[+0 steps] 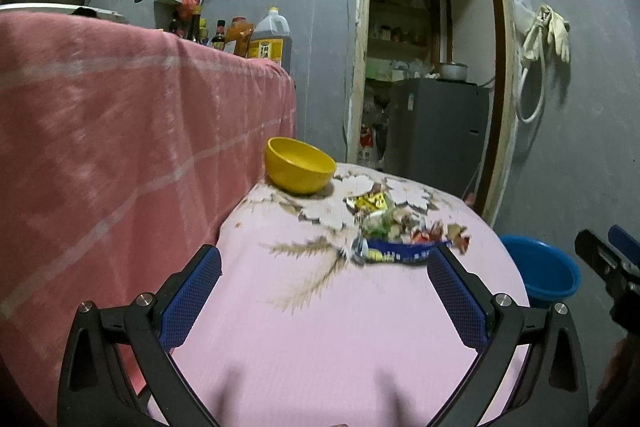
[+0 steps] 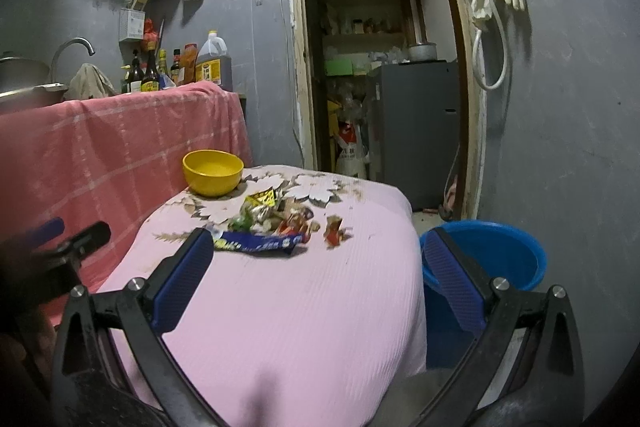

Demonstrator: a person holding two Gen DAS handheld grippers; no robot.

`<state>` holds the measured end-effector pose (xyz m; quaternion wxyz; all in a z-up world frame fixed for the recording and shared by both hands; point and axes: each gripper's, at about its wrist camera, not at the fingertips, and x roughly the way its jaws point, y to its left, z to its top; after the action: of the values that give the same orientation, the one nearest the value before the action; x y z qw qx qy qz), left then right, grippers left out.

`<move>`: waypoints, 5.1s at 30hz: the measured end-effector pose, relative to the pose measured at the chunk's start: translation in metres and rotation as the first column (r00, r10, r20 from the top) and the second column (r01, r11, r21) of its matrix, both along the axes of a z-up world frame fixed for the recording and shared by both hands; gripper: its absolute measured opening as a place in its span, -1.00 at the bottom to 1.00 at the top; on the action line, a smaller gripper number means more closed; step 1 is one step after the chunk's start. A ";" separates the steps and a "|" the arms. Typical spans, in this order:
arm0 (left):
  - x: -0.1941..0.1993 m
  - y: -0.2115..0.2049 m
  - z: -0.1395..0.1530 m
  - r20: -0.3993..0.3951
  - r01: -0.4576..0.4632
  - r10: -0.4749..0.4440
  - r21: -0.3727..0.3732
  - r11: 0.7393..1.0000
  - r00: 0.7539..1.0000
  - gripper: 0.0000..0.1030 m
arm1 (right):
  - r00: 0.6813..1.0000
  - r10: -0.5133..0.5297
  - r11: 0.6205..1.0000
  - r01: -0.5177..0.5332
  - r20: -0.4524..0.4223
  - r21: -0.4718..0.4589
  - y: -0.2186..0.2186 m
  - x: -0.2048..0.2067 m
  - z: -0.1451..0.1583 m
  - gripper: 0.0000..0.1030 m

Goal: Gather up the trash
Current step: 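Reach the left tool to the blue wrapper while the right tool reaches the brown wrapper, then grasp the blue wrapper with the left tool while the right tool grasps the brown wrapper, then carry both wrappers over the blue basin and open both tools to drop them, then move both tools back over the remaining trash on the table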

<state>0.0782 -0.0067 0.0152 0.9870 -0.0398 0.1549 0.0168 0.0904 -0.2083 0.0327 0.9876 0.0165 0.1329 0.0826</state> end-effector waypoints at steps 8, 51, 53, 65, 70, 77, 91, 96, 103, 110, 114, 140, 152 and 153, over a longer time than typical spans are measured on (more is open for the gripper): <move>0.052 -0.003 0.007 -0.039 0.026 -0.026 -0.006 1.000 0.999 0.96 | 1.000 -0.006 0.999 0.006 -0.002 -0.038 -0.012 0.049 0.001 1.00; 0.159 -0.024 -0.033 -0.395 0.226 -0.275 -0.167 0.960 0.876 -0.82 | 0.858 0.181 0.983 -0.178 -0.481 0.052 -0.014 0.239 -0.072 -0.46; 0.155 -0.031 -0.025 -0.367 0.249 -0.291 -0.157 0.956 0.884 -0.82 | 0.875 0.172 0.985 -0.164 -0.453 0.057 -0.020 0.232 -0.065 -0.46; 0.157 -0.104 0.016 -0.212 0.379 -0.390 -0.093 0.921 0.896 -0.83 | 0.970 0.033 0.996 -0.012 -0.243 0.089 -0.103 0.181 0.003 -0.49; 0.164 -0.145 0.034 -0.106 0.427 -0.435 -0.090 0.900 0.894 -0.83 | 0.992 -0.065 0.994 0.074 -0.110 0.080 -0.135 0.159 0.033 -0.48; 0.174 -0.199 0.053 0.042 0.479 -0.477 -0.048 0.876 0.878 -0.82 | 0.983 -0.180 0.981 0.176 0.041 0.086 -0.169 0.139 0.056 -0.47; 0.229 -0.276 0.025 -0.182 0.532 -0.535 -0.072 0.844 0.825 -0.82 | 0.948 -0.301 0.946 0.310 -0.101 0.091 -0.229 0.154 0.007 -0.40; 0.247 -0.284 -0.002 -0.284 0.527 -0.543 -0.136 0.839 0.791 -0.81 | 0.930 -0.311 0.939 0.333 -0.195 0.092 -0.239 0.165 -0.019 -0.35; 0.262 -0.290 -0.028 -0.380 0.530 -0.548 -0.163 0.833 0.745 -0.61 | 0.904 -0.323 0.928 0.361 -0.280 0.096 -0.251 0.182 -0.042 -0.17; 0.263 -0.284 -0.030 -0.382 0.515 -0.546 -0.189 0.836 0.746 -0.40 | 0.895 -0.315 0.923 0.366 -0.317 0.116 -0.256 0.189 -0.048 0.08; 0.254 -0.274 -0.020 -0.349 0.509 -0.542 -0.191 0.840 0.764 -0.29 | 0.897 -0.315 0.922 0.367 -0.309 0.126 -0.254 0.187 -0.044 0.14; 0.165 -0.095 0.056 -0.044 0.261 -0.266 -0.090 0.961 0.963 0.89 | 0.982 -0.189 0.972 0.189 -0.015 0.136 -0.126 0.141 0.041 1.00; 0.117 -0.013 0.054 0.054 0.109 -0.106 -0.046 0.993 0.993 0.90 | 0.992 -0.073 0.993 0.063 0.099 0.101 -0.045 0.120 0.046 1.00; 0.114 -0.009 0.053 0.060 0.100 -0.097 -0.037 0.994 0.993 0.90 | 0.992 -0.066 0.994 0.055 0.106 0.099 -0.039 0.119 0.046 1.00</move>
<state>0.1926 -0.0158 0.0681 0.9897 -0.0524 0.1282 -0.0362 0.2096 -0.2472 0.0787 0.9934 0.0636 0.0739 0.0596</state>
